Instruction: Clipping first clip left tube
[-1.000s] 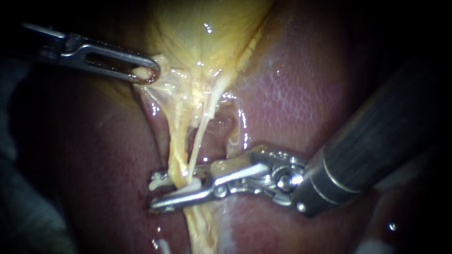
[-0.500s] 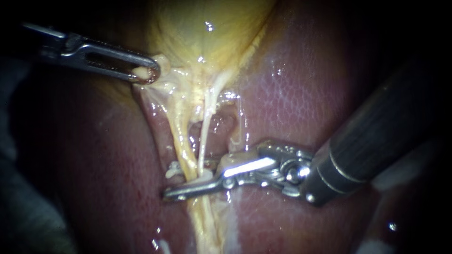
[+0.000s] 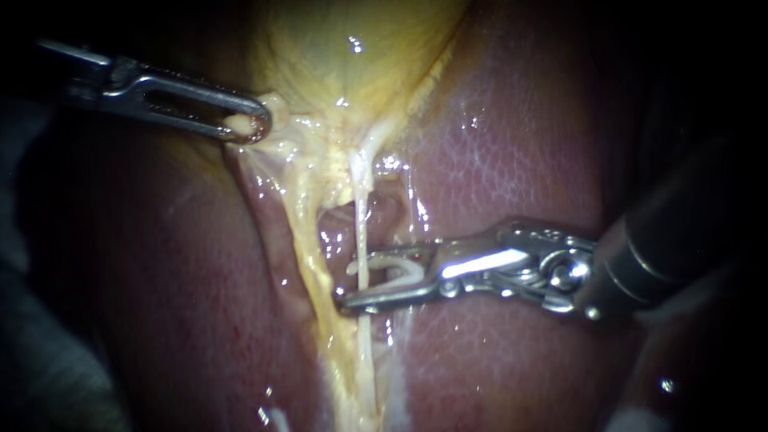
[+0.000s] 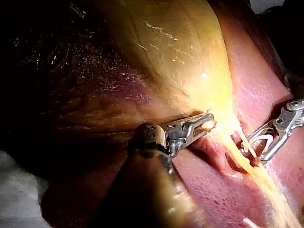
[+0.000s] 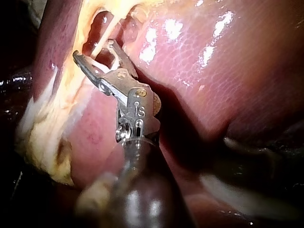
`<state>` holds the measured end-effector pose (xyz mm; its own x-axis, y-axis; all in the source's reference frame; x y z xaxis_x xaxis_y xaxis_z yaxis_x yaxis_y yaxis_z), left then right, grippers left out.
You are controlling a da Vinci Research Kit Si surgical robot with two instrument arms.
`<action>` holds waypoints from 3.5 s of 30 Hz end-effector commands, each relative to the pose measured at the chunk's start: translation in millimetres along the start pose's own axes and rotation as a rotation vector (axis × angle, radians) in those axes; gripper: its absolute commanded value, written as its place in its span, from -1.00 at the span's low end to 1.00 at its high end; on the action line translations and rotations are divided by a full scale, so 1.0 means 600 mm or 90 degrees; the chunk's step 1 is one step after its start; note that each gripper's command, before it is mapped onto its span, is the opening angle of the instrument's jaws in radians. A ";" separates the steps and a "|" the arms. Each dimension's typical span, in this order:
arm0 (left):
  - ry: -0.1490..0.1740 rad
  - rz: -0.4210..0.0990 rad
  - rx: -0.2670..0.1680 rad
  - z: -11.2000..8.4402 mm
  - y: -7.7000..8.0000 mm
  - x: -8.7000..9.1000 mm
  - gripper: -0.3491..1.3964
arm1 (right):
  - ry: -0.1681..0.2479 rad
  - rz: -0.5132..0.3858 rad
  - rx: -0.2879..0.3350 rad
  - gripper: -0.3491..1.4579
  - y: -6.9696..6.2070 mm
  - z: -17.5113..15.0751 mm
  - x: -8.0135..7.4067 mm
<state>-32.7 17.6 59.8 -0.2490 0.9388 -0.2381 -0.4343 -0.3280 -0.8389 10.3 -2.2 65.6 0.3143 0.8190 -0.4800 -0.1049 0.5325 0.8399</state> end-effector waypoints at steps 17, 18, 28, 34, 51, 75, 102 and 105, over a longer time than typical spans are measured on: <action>0.000 0.000 0.000 0.0000 0.0000 0.0000 -1.00 | -0.028 0.002 0.007 -0.07 -0.0055 -0.0096 0.0046; 0.000 0.000 0.000 0.0000 0.0000 0.0000 -1.00 | -0.026 0.002 0.011 -0.07 -0.0061 -0.0093 0.0049; 0.000 0.000 0.000 0.0000 0.0000 0.0000 -1.00 | -0.030 -0.006 0.047 -0.07 -0.0108 -0.0042 0.0056; 0.000 0.000 0.000 0.0000 0.0000 0.0000 -1.00 | -0.032 -0.011 0.047 -0.07 -0.0103 -0.0008 0.0042; 0.000 0.000 0.000 0.0000 0.0000 0.0000 -1.00 | -0.045 -0.028 0.027 -0.06 -0.0029 0.0054 -0.0010; 0.000 0.000 0.000 0.0001 0.0001 0.0000 -1.00 | 0.002 -0.026 0.094 -0.06 -0.0040 0.0133 0.0004; 0.000 0.000 0.000 0.0001 0.0000 0.0000 -1.00 | -0.004 -0.031 0.168 -0.28 -0.0122 0.0131 0.0029; 0.000 0.000 0.000 0.0001 0.0000 0.0000 -1.00 | -0.004 -0.031 0.168 -0.35 -0.0122 0.0129 0.0029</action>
<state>-32.7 17.6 59.8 -0.2490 0.9387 -0.2382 -0.4341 -0.3281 -0.8390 18.9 -6.3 60.6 0.3190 0.7915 -0.5212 0.1610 0.4967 0.8528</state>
